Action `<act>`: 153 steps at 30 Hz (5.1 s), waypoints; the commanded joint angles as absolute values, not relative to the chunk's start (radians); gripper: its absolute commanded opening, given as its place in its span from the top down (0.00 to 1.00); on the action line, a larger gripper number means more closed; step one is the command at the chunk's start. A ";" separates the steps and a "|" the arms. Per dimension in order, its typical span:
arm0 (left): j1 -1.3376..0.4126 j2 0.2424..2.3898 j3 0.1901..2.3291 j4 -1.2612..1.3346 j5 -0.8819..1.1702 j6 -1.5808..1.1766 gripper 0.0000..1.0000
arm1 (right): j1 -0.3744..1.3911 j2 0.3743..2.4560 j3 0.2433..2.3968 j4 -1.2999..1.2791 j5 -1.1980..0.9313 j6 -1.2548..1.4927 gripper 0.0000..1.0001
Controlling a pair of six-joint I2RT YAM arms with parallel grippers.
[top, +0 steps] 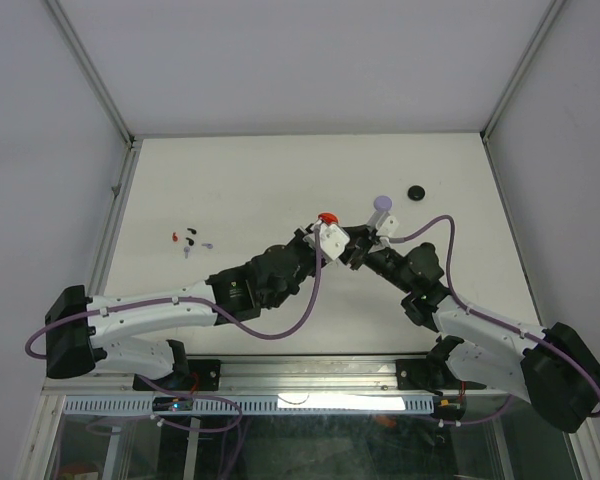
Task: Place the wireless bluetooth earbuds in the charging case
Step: Place the earbud in the charging case, then pick up the earbud from the center of the board.
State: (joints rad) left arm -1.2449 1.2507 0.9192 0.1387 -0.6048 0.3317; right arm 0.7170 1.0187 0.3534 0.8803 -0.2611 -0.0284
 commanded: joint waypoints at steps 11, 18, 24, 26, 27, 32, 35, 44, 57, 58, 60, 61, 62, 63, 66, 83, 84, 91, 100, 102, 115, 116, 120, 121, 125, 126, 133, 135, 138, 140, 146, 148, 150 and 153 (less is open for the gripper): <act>-1.265 1.271 1.066 0.022 -0.615 0.123 0.55 | 0.716 1.014 0.384 0.976 -0.235 -0.023 1.00; -1.256 1.219 1.137 -0.114 -0.634 -0.057 0.39 | 0.716 1.014 0.381 0.969 -0.199 -0.022 1.00; -1.172 1.173 1.174 -0.225 -0.524 -0.187 0.33 | 0.717 1.020 0.380 0.966 -0.196 -0.018 1.00; -1.126 1.160 1.174 -0.250 -0.465 -0.222 0.33 | 0.717 1.019 0.379 0.963 -0.194 -0.017 1.00; -1.099 1.151 1.170 -0.257 -0.426 -0.240 0.33 | 0.716 1.018 0.379 0.961 -0.195 -0.017 1.00; -0.960 1.107 1.135 -0.319 -0.336 -0.325 0.31 | 0.716 1.011 0.374 0.942 -0.190 -0.018 1.00; -0.858 1.096 1.117 -0.389 -0.348 -0.358 0.30 | 0.716 1.009 0.366 0.933 -0.189 -0.024 1.00; -0.511 1.123 0.987 -0.516 -0.324 -0.366 0.31 | 0.717 0.992 0.321 0.930 -0.175 -0.027 1.00; -0.070 1.300 0.950 -0.518 -0.266 -0.348 0.39 | 0.710 0.954 0.279 0.917 -0.160 -0.079 1.00; -0.059 1.326 0.956 -0.515 -0.275 -0.344 0.40 | 0.709 0.951 0.276 0.917 -0.161 -0.081 1.00; -0.029 1.365 0.972 -0.512 -0.273 -0.334 0.42 | 0.710 0.949 0.270 0.917 -0.161 -0.084 1.00; -0.013 1.388 0.981 -0.512 -0.273 -0.330 0.43 | 0.709 0.949 0.268 0.918 -0.162 -0.084 1.00; -0.002 1.410 0.991 -0.512 -0.273 -0.326 0.45 | 0.709 0.948 0.265 0.921 -0.163 -0.084 1.00; 0.007 1.438 1.000 -0.514 -0.273 -0.320 0.46 | 0.708 0.948 0.263 0.924 -0.163 -0.084 1.00; 0.037 1.511 1.032 -0.517 -0.277 -0.306 0.50 | 0.707 0.947 0.259 0.928 -0.167 -0.084 1.00; 0.095 1.759 1.164 -0.529 -0.227 -0.261 0.66 | 0.705 0.956 0.259 0.923 -0.170 -0.088 1.00; 0.094 1.768 1.167 -0.530 -0.229 -0.259 0.66 | 0.705 0.958 0.259 0.925 -0.171 -0.087 1.00; 0.101 1.819 1.187 -0.541 -0.213 -0.246 0.74 | 0.703 0.955 0.253 0.925 -0.165 -0.090 1.00; 0.100 1.766 1.185 -0.552 -0.195 -0.223 0.91 | 0.703 0.945 0.258 0.901 -0.161 -0.098 1.00; 0.089 1.728 1.178 -0.558 -0.179 -0.213 0.92 | 0.703 0.936 0.265 0.885 -0.163 -0.100 1.00; -0.327 1.521 1.081 -0.550 -0.138 -0.166 0.92 | 0.703 0.868 0.269 0.793 -0.140 -0.098 1.00; -0.365 1.519 1.079 -0.551 -0.136 -0.172 0.92 | 0.703 0.865 0.269 0.786 -0.135 -0.100 1.00; -0.503 1.530 1.073 -0.551 -0.131 -0.181 0.92 | 0.703 0.850 0.269 0.762 -0.132 -0.093 1.00; -0.532 1.537 1.069 -0.549 -0.132 -0.182 0.92 | 0.703 0.847 0.269 0.757 -0.132 -0.093 1.00; -0.648 1.589 1.052 -0.545 -0.162 -0.199 0.92 | 0.703 0.828 0.263 0.735 -0.132 -0.093 1.00; -0.680 1.606 1.048 -0.543 -0.169 -0.209 0.91 | 0.703 0.825 0.261 0.733 -0.132 -0.093 1.00; -0.795 1.716 1.039 -0.528 -0.219 -0.245 0.90 | 0.703 0.798 0.267 0.694 -0.132 -0.093 1.00; -0.808 1.733 1.038 -0.528 -0.241 -0.255 0.87 | 0.703 0.789 0.268 0.684 -0.132 -0.093 1.00; -0.814 1.736 1.029 -0.531 -0.255 -0.266 0.77 | 0.704 0.784 0.269 0.673 -0.132 -0.093 1.00; -0.815 1.727 1.020 -0.534 -0.273 -0.277 0.68 | 0.703 0.785 0.271 0.669 -0.132 -0.093 1.00; -0.815 1.716 1.007 -0.562 -0.338 -0.304 0.60 | 0.703 0.807 0.276 0.692 -0.105 -0.091 1.00; -0.815 1.716 1.008 -0.575 -0.365 -0.308 0.60 | 0.703 0.815 0.282 0.694 -0.108 -0.091 1.00; -0.813 1.714 1.011 -0.599 -0.400 -0.308 0.60 | 0.703 0.815 0.282 0.695 -0.111 -0.090 1.00; -0.811 1.706 1.013 -0.632 -0.450 -0.307 0.60 | 0.703 0.810 0.278 0.696 -0.103 -0.092 1.00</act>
State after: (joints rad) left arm -0.8120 1.7237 1.0332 -0.5545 -0.3454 -0.2924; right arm 0.7063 0.8177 0.2512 0.6418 -0.1257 -0.0845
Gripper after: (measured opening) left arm 0.401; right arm 0.251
